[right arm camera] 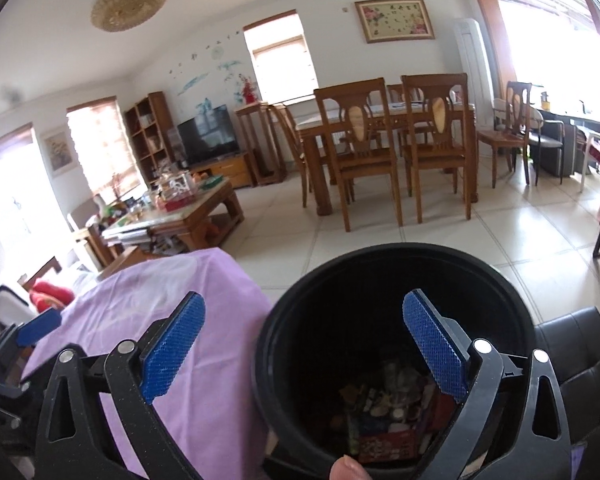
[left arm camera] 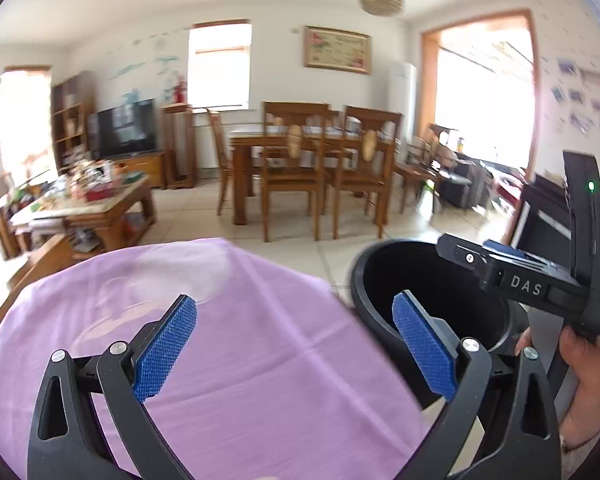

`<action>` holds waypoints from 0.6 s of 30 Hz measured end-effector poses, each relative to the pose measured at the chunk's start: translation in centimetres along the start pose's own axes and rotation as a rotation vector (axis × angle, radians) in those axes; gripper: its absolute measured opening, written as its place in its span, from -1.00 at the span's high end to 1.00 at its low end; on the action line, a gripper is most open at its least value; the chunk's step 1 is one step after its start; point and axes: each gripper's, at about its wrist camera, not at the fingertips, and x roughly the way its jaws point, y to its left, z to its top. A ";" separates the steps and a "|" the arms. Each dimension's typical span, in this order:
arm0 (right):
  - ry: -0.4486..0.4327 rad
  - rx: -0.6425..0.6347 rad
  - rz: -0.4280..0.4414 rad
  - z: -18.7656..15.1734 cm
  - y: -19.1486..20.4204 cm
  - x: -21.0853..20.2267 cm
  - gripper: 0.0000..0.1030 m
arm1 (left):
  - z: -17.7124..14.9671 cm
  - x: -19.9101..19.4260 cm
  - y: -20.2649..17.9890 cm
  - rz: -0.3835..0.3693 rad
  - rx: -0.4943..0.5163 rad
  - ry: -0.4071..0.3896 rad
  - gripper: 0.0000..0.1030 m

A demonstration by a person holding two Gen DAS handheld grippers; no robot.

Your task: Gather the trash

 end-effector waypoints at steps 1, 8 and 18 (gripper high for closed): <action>-0.005 -0.015 0.019 -0.1 1.6 0.4 -0.90 | -0.2 -0.6 1.3 0.026 -0.022 -0.005 -0.90; 0.004 -0.165 0.221 -1.3 14.5 3.0 -0.90 | -2.8 -4.6 11.1 0.277 -0.147 -0.065 -0.90; -0.011 -0.241 0.274 -4.5 26.0 5.2 -0.90 | -4.8 -7.7 19.5 0.484 -0.308 -0.052 -0.90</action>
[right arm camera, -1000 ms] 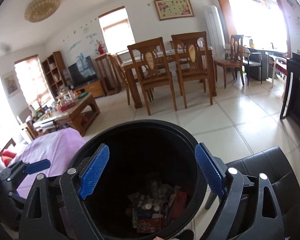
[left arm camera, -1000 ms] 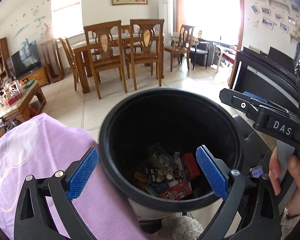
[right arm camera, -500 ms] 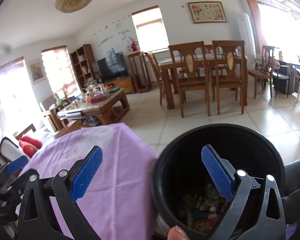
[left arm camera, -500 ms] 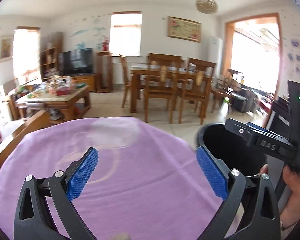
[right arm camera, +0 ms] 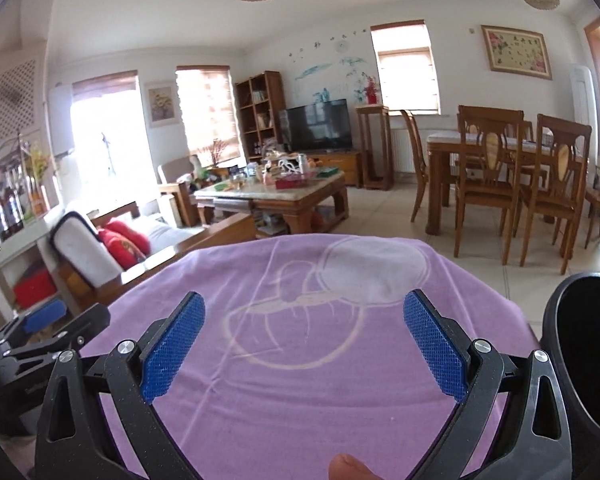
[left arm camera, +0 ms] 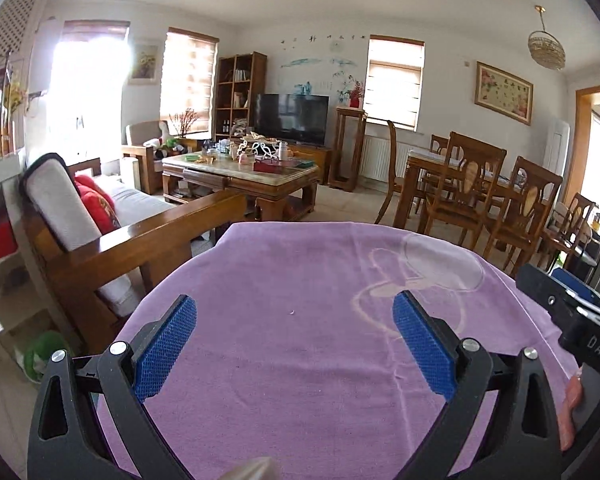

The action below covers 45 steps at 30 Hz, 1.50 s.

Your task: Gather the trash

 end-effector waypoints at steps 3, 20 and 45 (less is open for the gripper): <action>-0.015 -0.009 -0.008 -0.3 0.5 0.7 -0.90 | 0.1 -0.2 0.8 0.040 -0.006 -0.004 -0.90; -0.086 -0.017 -0.002 -0.7 -0.8 -2.1 -0.90 | -0.5 0.0 1.0 0.105 0.043 0.004 -0.90; -0.068 0.014 0.010 -0.3 -1.8 -1.7 -0.90 | -0.5 0.1 1.4 0.115 0.040 0.021 -0.90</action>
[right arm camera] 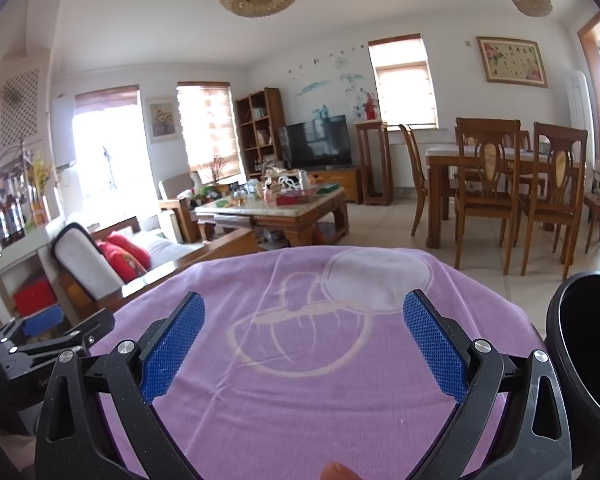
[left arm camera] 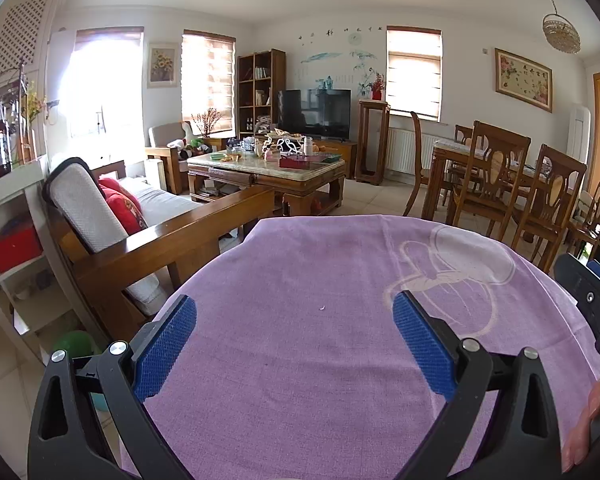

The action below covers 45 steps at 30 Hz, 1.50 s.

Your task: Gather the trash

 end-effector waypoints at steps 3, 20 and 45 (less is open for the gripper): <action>0.001 -0.001 0.000 0.0 0.0 0.0 -0.90 | 0.0 0.0 -0.1 0.000 0.001 0.000 -0.90; 0.002 0.004 0.002 -0.1 0.0 0.0 -0.90 | 0.2 0.2 0.2 0.002 0.008 -0.002 -0.90; 0.005 0.012 0.004 -0.2 0.0 0.0 -0.90 | 0.4 0.4 0.6 0.003 0.018 -0.006 -0.90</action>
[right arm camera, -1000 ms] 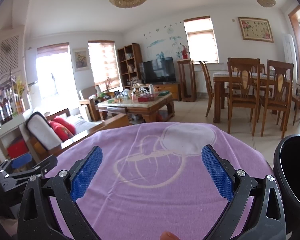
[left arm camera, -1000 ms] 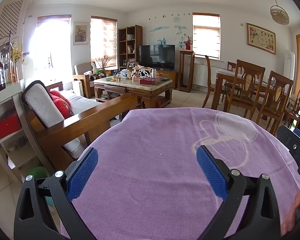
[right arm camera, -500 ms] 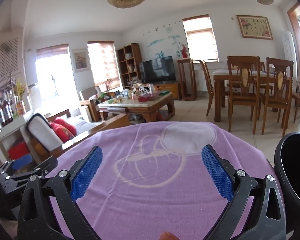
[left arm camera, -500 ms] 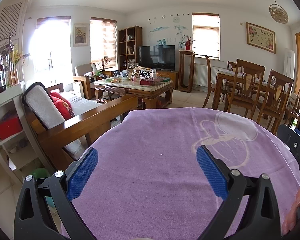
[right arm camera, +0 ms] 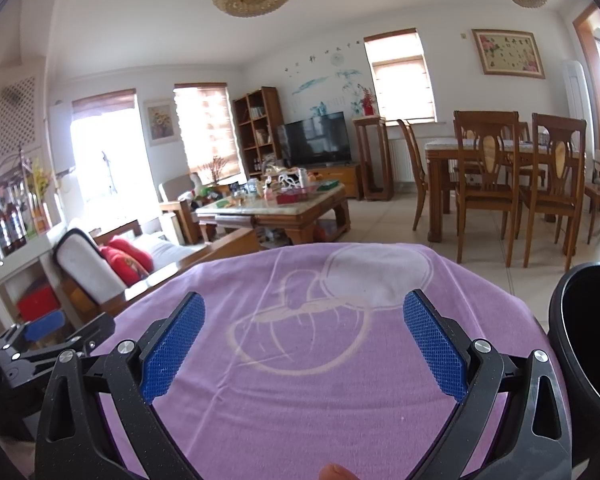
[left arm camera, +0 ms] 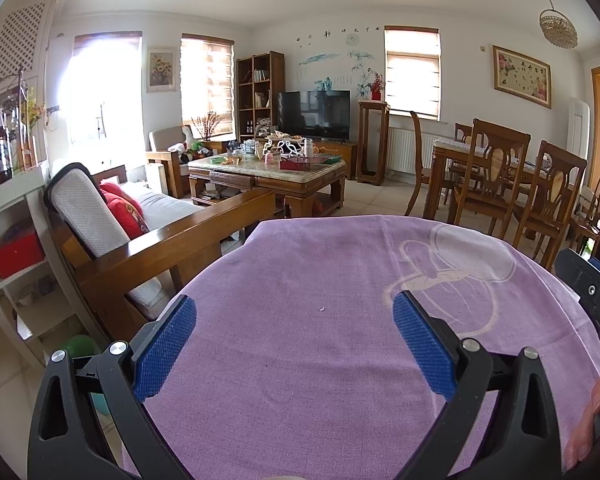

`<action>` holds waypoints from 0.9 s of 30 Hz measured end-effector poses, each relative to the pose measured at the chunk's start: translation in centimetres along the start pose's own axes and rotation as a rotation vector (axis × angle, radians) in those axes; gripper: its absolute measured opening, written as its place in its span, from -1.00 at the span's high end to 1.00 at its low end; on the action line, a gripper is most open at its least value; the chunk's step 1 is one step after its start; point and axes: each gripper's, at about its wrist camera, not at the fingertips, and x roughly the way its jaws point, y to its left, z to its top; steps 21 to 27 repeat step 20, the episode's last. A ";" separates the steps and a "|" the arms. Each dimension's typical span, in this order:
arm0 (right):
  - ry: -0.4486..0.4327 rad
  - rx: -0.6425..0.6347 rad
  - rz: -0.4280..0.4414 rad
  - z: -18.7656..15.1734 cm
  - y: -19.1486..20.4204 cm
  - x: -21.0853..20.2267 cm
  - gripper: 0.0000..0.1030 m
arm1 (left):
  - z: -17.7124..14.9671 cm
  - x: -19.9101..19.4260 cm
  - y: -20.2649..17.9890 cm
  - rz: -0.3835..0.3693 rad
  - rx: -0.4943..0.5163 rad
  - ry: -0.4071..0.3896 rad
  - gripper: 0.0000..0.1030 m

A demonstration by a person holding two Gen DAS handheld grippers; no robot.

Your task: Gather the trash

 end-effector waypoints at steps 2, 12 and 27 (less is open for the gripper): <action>0.000 0.000 0.000 0.0 0.0 0.0 -0.90 | 0.0 0.0 -0.1 0.001 0.000 -0.001 -0.90; 0.000 0.003 0.000 0.0 0.1 0.0 -0.90 | -0.1 -0.1 0.1 -0.001 0.000 -0.012 -0.90; 0.000 0.002 0.000 0.0 0.0 -0.1 -0.90 | 0.0 0.1 0.2 -0.003 0.002 -0.008 -0.90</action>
